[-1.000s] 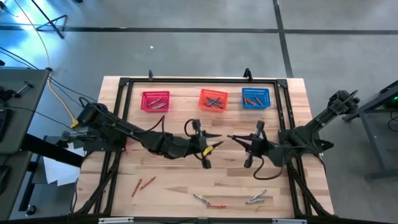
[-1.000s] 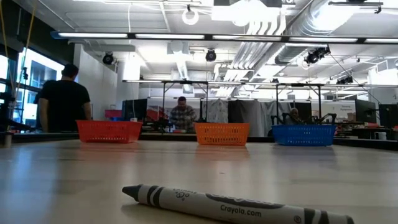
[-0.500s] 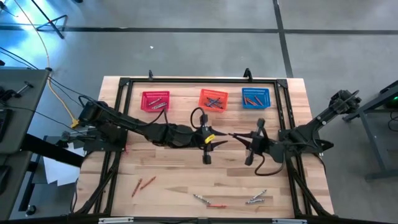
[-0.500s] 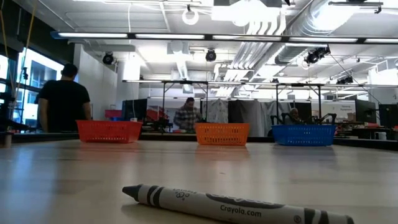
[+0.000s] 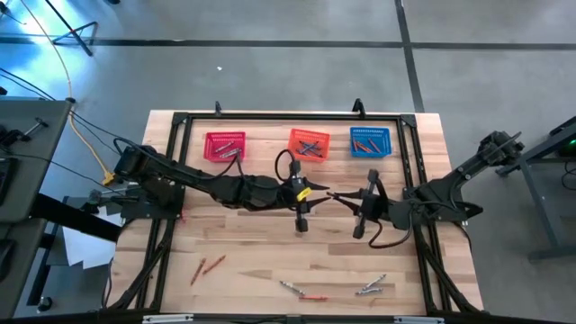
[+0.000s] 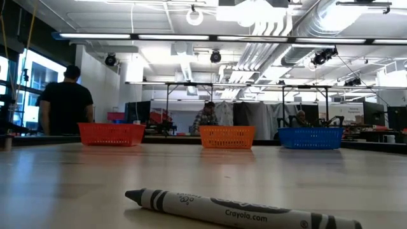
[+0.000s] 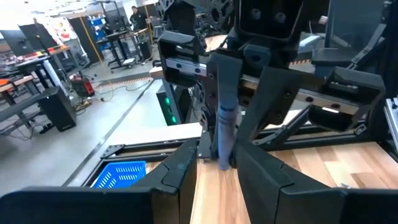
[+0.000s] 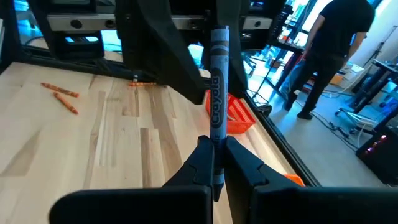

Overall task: Sort crayons
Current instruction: Put the blue crayon into the orange bin

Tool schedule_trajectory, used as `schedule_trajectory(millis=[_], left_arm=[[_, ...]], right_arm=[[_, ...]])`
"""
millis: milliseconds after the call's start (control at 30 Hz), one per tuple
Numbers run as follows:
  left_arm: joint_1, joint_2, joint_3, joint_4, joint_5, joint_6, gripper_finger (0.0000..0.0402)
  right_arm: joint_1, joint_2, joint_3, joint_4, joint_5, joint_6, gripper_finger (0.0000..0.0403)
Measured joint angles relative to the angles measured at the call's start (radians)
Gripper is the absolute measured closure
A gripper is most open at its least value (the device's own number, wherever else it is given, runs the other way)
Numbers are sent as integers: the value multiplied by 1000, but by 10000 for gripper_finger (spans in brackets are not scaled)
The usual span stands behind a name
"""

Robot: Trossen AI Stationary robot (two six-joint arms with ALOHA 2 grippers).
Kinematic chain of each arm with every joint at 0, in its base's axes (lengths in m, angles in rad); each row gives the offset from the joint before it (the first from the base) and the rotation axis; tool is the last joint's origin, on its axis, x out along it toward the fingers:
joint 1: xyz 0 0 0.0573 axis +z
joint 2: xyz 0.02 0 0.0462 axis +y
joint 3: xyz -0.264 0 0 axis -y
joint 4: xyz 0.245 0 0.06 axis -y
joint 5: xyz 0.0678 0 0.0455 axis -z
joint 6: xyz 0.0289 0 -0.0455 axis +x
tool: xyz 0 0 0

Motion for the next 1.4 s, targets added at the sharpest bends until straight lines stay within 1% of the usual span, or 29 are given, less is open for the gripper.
schedule_trajectory(millis=[267,533,700,833,967,1133,1400], left_arm=[[0,0,0,19,1,0,299],[0,1,0,43,1,-7,299],[0,1,0,53,12,-4,300],[0,1,0,55,31,34,301],[0,1,0,55,30,44,322],[6,1,0,54,35,43,386],[12,0,0,42,53,35,396]], right_arm=[[-49,0,0,41,-53,-25,396],[-100,0,0,110,-200,-72,396],[-122,0,0,118,-209,-72,396],[-127,0,0,123,-212,-72,396],[-127,0,0,123,-216,-72,396],[-126,1,0,120,-223,-74,396],[-126,1,0,118,-243,-72,394]])
